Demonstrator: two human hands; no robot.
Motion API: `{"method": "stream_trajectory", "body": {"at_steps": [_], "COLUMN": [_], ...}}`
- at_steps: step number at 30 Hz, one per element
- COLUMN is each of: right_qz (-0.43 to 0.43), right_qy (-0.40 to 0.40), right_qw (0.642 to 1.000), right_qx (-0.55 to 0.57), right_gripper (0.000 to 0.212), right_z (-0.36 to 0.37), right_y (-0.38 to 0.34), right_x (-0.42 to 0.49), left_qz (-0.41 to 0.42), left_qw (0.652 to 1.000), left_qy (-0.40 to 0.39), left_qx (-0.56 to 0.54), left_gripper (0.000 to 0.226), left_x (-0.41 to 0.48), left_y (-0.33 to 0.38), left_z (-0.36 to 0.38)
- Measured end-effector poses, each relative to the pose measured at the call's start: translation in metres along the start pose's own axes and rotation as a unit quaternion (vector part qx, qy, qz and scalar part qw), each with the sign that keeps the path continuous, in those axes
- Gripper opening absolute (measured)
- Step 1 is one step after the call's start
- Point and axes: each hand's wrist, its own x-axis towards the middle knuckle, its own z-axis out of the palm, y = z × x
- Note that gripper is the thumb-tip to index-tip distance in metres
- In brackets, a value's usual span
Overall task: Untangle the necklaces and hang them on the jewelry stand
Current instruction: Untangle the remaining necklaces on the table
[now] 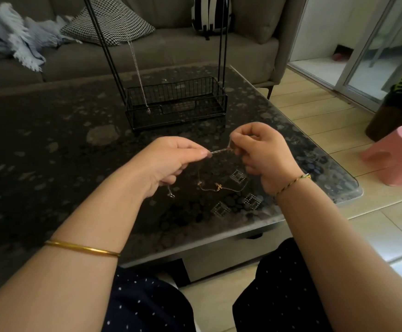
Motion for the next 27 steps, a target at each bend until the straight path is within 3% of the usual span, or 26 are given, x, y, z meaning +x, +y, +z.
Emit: {"method": "stream_trajectory", "body": {"at_steps": [8,18,27], "right_qz": [-0.005,-0.017,0.001], "right_qy": [0.010,0.008,-0.003], "right_qw": [0.999,0.999,0.998], "right_qx": [0.033,0.041,0.063], "right_gripper": [0.010,0.008,0.009], "right_z": [0.012,0.017,0.022], "right_y": [-0.004,0.000,0.005], "right_x": [-0.001,-0.001,0.000], "left_qz": [0.001,-0.006,-0.046], "left_qw": [0.997,0.992,0.988], "left_qy": [-0.063,-0.127,-0.105], "left_qx": [-0.045,-0.007,-0.100], "left_gripper": [0.023,0.027,0.018], "left_x": [-0.004,-0.006,-0.002], "left_y": [0.008,0.008,0.011], "left_z": [0.000,0.005,0.014]}}
